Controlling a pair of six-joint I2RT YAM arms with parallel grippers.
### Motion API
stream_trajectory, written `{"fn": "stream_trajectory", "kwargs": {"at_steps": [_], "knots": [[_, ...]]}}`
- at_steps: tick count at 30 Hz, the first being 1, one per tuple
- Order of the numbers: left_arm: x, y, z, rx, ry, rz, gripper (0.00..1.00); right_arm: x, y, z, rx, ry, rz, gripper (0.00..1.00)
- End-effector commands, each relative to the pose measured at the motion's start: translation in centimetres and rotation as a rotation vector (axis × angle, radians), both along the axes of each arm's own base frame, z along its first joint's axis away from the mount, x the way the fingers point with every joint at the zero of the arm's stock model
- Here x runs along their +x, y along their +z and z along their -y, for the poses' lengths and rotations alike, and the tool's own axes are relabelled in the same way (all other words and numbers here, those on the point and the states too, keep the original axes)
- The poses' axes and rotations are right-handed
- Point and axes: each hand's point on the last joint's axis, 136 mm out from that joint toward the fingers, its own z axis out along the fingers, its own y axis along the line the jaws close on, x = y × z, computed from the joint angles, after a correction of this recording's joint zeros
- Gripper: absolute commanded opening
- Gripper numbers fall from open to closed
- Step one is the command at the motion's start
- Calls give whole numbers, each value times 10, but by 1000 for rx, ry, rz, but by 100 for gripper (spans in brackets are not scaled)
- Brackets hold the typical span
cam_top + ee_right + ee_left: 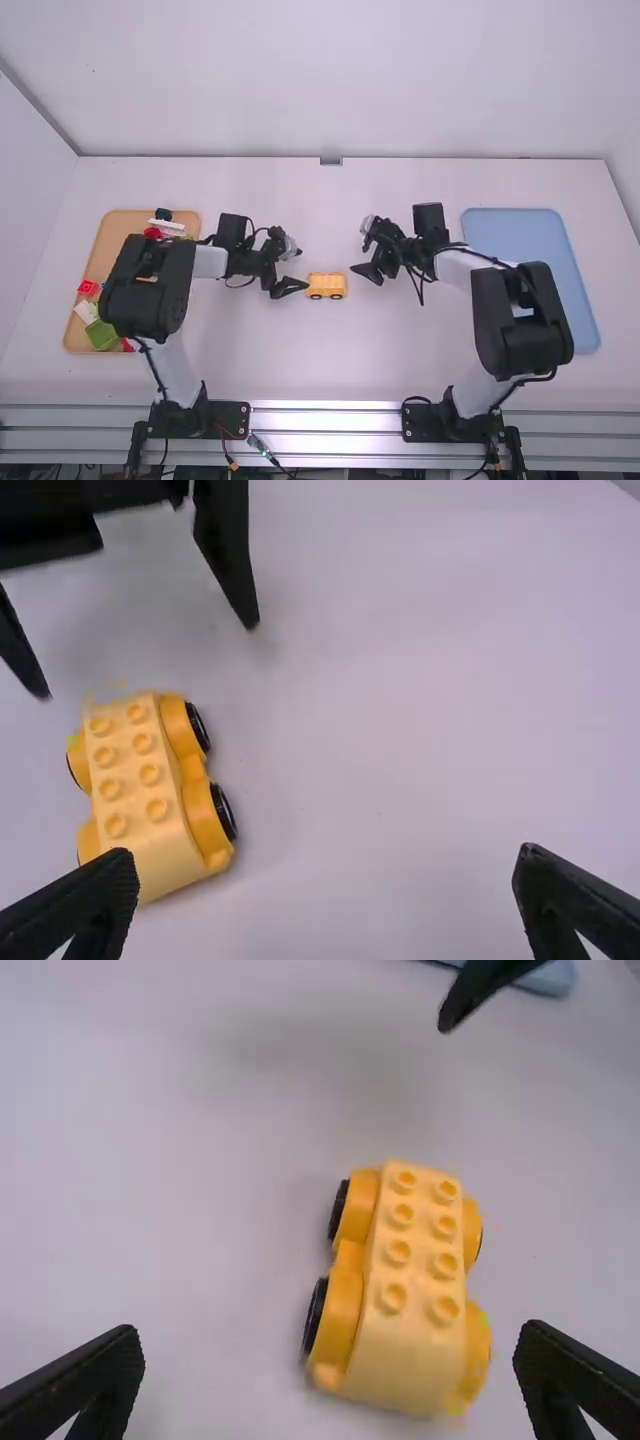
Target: Assemble lego blocks to make yellow taxi
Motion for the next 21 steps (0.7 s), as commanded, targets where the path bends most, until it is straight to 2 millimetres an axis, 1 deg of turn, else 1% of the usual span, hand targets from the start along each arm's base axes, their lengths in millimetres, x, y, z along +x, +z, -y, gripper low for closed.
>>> {"fn": "stream_trajectory", "kwargs": {"at_steps": [1, 3, 4, 6, 7, 8, 10, 11, 12, 13, 15, 17, 18, 19, 20, 21], "knots": [[9, 25, -20, -13, 60, 10, 99, 1, 2, -2, -19, -3, 19, 99], [12, 38, -47, -16, 137, -35, 99, 0, 3, -5, -17, 5, 23, 99], [13, 42, -56, -17, 162, -45, 99, 0, 3, -6, -17, 7, 26, 99], [18, 53, -88, -24, 261, -76, 99, 1, 5, -7, -14, 9, 38, 99], [20, 55, -96, -29, 290, -92, 99, 2, 5, -6, -14, 8, 41, 99], [23, 58, -109, -42, 341, -119, 99, 3, 5, -6, -13, 6, 44, 99], [33, 64, -147, -96, 504, -216, 99, 5, 7, -6, -11, 6, 57, 99], [35, 65, -159, -111, 552, -246, 99, 5, 7, -7, -10, 7, 61, 99], [37, 65, -171, -122, 608, -279, 99, 5, 8, -7, -9, 8, 65, 99], [41, 62, -199, -126, 739, -349, 99, 6, 9, -7, -8, 8, 71, 99], [43, 53, -234, -112, 915, -438, 99, 8, 10, -7, -7, 6, 77, 99], [41, 41, -277, -109, 1159, -562, 99, 9, 11, -8, -4, 8, 85, 99], [35, 34, -305, -109, 1320, -631, 99, 8, 11, -10, -4, 12, 90, 99], [32, 31, -316, -107, 1379, -653, 99, 8, 11, -10, -4, 14, 92, 99], [24, 28, -333, -92, 1453, -675, 99, 8, 12, -11, -2, 16, 95, 99], [19, 27, -341, -79, 1482, -685, 99, 9, 13, -11, -1, 14, 99, 99]]}}
